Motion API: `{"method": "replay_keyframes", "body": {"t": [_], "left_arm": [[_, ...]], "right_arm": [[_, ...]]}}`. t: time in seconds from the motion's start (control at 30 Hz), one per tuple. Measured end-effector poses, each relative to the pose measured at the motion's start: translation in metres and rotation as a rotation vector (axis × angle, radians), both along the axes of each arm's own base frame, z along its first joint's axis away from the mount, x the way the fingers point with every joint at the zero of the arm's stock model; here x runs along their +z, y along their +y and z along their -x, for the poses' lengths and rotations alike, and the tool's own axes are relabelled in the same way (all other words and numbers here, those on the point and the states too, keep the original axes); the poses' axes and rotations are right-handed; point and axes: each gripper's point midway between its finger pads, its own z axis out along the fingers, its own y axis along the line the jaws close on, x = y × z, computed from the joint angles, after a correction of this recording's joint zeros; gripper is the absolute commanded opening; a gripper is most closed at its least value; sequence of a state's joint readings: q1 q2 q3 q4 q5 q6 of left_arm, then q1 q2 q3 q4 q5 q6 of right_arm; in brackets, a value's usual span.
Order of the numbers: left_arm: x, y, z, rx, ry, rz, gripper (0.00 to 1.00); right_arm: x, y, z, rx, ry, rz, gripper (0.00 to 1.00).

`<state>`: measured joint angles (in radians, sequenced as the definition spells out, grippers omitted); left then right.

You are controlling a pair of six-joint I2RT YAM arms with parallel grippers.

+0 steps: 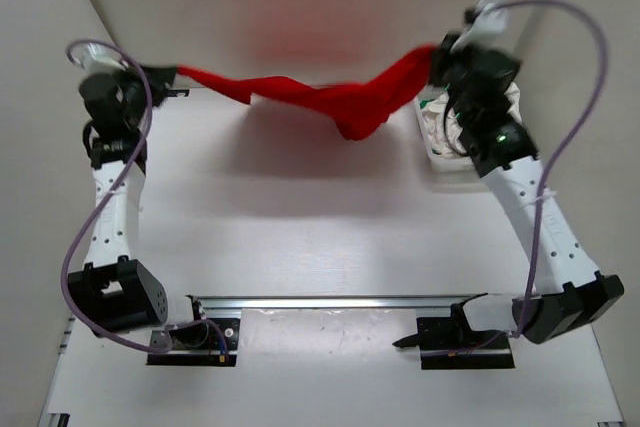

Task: Fold and stack the t-shirts
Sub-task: Flatten out the tshirt, then fold the flattened tshirt in 1/3 of the way

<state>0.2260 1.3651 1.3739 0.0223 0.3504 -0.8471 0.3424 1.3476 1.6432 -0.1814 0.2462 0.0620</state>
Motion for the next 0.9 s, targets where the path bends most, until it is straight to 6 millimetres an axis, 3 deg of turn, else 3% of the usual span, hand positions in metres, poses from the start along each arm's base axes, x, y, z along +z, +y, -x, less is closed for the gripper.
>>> {"method": "replay_keyframes", "body": {"t": [0.03,0.1,0.13,0.2,0.23,0.3,0.4,0.53,0.67,0.77,0.9], "left_arm": [[-0.036,0.002,0.004,0.018,0.074,0.0,0.0],[-0.112,0.006,0.017,0.055,0.23,-0.004,0.0],[-0.147,0.008,0.027,0.075,0.308,-0.006,0.0],[-0.213,0.011,0.055,0.113,0.467,-0.019,0.0],[-0.24,0.012,0.071,0.129,0.539,-0.026,0.0],[-0.276,0.01,0.1,0.147,0.634,-0.054,0.0],[-0.295,0.003,0.131,0.154,0.684,-0.131,0.0],[-0.301,-0.001,0.154,0.138,0.685,-0.215,0.0],[-0.311,-0.005,0.17,0.111,0.724,-0.253,0.0],[-0.316,-0.007,0.174,0.087,0.75,-0.248,0.0],[-0.322,-0.006,0.172,0.077,0.771,-0.22,0.0]], "right_arm": [[-0.037,0.002,0.004,0.008,0.076,0.01,0.0],[-0.15,0.011,0.014,0.027,0.301,0.032,0.0],[-0.198,0.013,0.026,0.035,0.406,0.048,0.0],[-0.296,0.011,0.07,0.046,0.642,0.081,0.0],[-0.335,0.007,0.098,0.045,0.754,0.098,0.0],[-0.381,0.002,0.144,0.047,0.89,0.099,0.0],[-0.398,0.001,0.191,0.077,0.968,0.02,0.0],[-0.389,0.014,0.218,0.133,0.951,-0.131,0.0],[-0.395,0.03,0.254,0.213,0.999,-0.234,0.0],[-0.395,0.033,0.264,0.218,1.026,-0.285,0.0],[-0.396,0.03,0.257,0.197,1.055,-0.281,0.0]]}}
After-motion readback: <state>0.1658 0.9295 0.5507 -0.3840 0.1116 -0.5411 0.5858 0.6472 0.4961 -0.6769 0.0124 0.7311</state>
